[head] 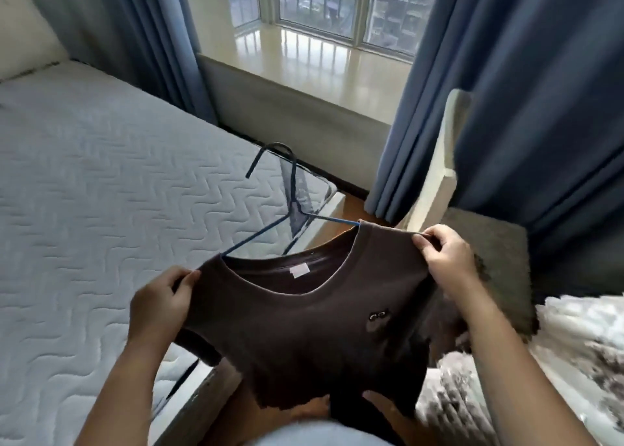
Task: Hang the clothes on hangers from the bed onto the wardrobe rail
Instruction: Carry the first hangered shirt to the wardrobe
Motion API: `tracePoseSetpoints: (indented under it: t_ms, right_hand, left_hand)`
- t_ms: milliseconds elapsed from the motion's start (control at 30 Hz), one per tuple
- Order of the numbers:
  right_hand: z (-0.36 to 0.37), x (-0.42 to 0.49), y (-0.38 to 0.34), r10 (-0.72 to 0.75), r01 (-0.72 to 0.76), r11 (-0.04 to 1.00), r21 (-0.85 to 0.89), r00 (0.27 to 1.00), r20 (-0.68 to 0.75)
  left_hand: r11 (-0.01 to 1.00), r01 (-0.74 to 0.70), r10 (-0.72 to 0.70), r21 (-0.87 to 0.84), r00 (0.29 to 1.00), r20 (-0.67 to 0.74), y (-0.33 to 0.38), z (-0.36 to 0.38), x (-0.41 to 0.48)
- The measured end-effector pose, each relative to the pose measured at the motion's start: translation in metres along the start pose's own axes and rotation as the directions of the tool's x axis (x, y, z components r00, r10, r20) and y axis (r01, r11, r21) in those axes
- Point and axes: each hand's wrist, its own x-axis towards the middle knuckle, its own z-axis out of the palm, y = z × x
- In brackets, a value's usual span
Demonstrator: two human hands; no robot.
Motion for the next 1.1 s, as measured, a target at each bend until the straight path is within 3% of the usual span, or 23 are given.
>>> tracePoseSetpoints:
  t_ms: [167,333,500,700,933,1100]
  right_hand:
    - [0.03,0.114,-0.017,-0.139,0.141,0.99,0.005,0.968,0.207]
    - [0.091,0.195,-0.049,-0.265,0.265,0.963,0.051,0.893,0.363]
    - [0.154,0.271,-0.058,-0.248,0.284,0.959,0.004,0.831,0.498]
    - [0.2,0.37,-0.067,-0.164,0.259,0.962,-0.084,0.797,0.581]
    - [0.235,0.462,-0.083,-0.154,0.291,0.944,-0.152,0.802,0.577]
    - [0.278,0.514,-0.107,-0.209,0.355,0.924,-0.143,0.78,0.589]
  left_hand:
    - [0.985,0.172,-0.163,0.031,0.97,-0.181,0.029,0.017,0.019]
    - [0.935,0.355,-0.34,-0.002,0.894,-0.293,0.027,0.031,0.04]
    - [0.895,0.443,-0.435,-0.041,0.852,-0.291,0.02,0.062,0.098]
    - [0.895,0.442,-0.442,-0.053,0.87,-0.218,0.025,0.091,0.209]
    - [0.894,0.44,-0.448,-0.087,0.884,-0.13,0.03,0.118,0.305]
    - [0.883,0.456,-0.469,-0.108,0.863,-0.188,0.025,0.128,0.358]
